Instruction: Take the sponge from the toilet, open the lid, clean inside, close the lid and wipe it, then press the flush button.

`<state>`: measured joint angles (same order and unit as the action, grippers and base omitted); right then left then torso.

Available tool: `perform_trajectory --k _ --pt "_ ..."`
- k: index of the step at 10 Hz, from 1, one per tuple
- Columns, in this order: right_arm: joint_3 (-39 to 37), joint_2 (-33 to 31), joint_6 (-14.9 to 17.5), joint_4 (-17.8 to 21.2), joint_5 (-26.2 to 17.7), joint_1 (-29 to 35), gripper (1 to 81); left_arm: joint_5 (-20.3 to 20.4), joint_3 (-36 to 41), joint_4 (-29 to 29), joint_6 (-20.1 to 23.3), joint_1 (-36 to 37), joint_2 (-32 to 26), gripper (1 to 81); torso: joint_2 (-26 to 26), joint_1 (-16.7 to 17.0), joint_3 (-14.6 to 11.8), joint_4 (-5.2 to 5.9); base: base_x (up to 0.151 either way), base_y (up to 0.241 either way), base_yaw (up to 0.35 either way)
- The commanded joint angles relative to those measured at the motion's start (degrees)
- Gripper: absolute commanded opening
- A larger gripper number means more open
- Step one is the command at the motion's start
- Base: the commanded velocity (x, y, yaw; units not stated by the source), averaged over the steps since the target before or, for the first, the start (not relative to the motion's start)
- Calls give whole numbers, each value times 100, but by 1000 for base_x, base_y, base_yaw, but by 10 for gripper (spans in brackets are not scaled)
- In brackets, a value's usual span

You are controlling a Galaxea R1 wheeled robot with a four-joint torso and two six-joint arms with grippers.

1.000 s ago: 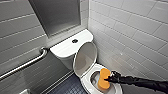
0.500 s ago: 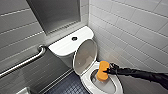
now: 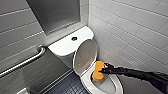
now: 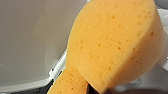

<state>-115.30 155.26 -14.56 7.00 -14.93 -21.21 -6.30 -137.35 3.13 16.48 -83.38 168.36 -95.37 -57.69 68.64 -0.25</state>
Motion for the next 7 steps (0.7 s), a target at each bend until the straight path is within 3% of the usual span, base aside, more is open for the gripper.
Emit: perform_trajectory --k 1,2,7 --pt "-62 16 -3 65 -203 850 10 -556 120 3 39 -156 -13 811 -1660 -1068 0 0 0 0 0" --pt "-149 86 -3 31 -203 885 10 -556 121 3 39 -148 -4 811 -173 -107 0 0 0 0 0" --pt "-993 517 -12 126 -10 508 10 -556 129 3 39 -156 -13 811 -527 -306 0 0 0 0 0"
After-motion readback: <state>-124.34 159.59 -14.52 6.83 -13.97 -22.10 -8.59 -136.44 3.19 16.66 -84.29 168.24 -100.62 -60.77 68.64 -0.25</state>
